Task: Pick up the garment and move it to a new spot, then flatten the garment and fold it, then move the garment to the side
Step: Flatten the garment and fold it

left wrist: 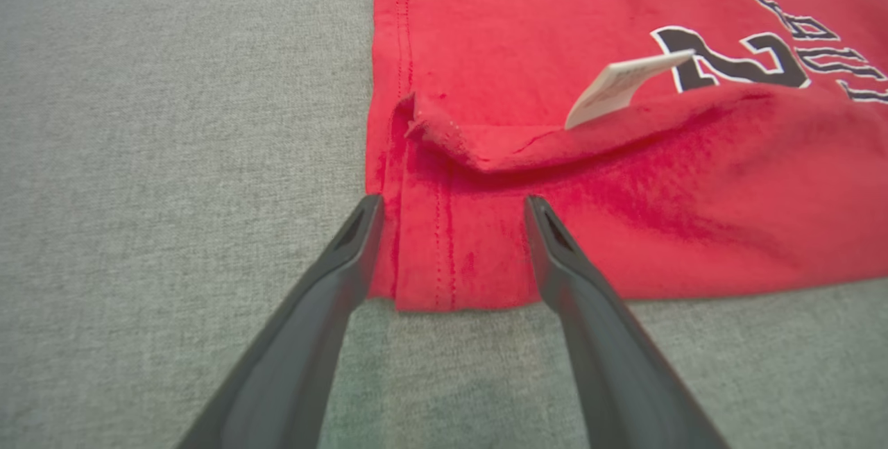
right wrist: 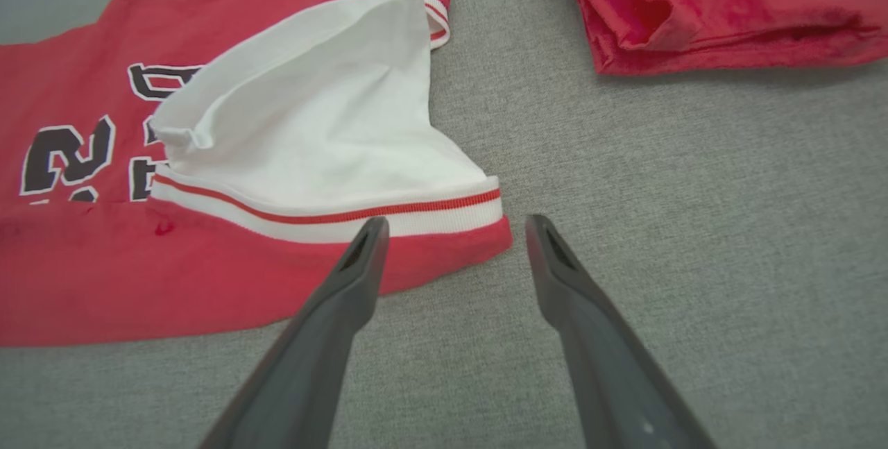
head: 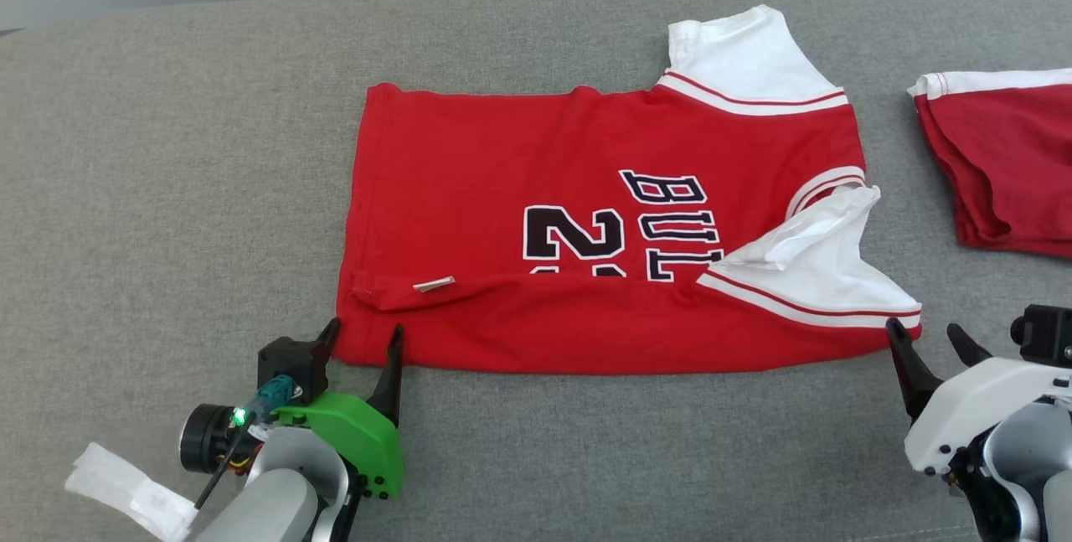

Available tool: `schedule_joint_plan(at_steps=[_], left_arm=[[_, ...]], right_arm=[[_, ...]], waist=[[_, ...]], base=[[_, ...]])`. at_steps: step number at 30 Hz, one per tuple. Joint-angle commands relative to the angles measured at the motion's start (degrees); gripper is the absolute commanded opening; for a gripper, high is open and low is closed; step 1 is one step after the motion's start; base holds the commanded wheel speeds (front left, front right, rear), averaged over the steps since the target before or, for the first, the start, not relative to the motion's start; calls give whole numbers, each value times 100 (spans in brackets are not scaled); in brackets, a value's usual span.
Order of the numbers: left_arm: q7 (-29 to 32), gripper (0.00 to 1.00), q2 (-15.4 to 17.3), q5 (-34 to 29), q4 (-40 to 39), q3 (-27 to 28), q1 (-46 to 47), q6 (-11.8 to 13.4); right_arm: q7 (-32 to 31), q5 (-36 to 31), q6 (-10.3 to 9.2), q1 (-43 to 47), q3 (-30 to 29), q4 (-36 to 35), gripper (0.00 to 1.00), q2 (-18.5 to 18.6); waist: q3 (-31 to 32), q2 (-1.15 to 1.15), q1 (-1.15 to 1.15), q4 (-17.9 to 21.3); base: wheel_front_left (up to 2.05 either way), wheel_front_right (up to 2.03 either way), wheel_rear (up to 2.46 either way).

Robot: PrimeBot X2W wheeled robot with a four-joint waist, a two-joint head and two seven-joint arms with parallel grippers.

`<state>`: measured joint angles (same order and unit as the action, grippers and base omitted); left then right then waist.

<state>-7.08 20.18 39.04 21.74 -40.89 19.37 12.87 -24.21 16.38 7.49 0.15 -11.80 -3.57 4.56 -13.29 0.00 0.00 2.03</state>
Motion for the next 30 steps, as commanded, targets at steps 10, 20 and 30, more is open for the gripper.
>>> schedule_joint_plan(at_steps=[10,20,30], left_arm=[[0,100,-125,17,489,24,273,67],[103,100,-355,171,1101,41,456,47],[324,64,-591,392,1583,-26,400,-159]], right_arm=[[-243,-423,-2,-780,-269,823,100,-36],[-542,-312,-1,-1098,-130,1716,100,-75],[-894,-2,21,-1042,339,2081,0,-38]], waist=[[-96,0,0,0],[-200,0,0,-91],[-203,0,0,-169]], base=[[0,0,0],[0,0,0],[0,0,0]])
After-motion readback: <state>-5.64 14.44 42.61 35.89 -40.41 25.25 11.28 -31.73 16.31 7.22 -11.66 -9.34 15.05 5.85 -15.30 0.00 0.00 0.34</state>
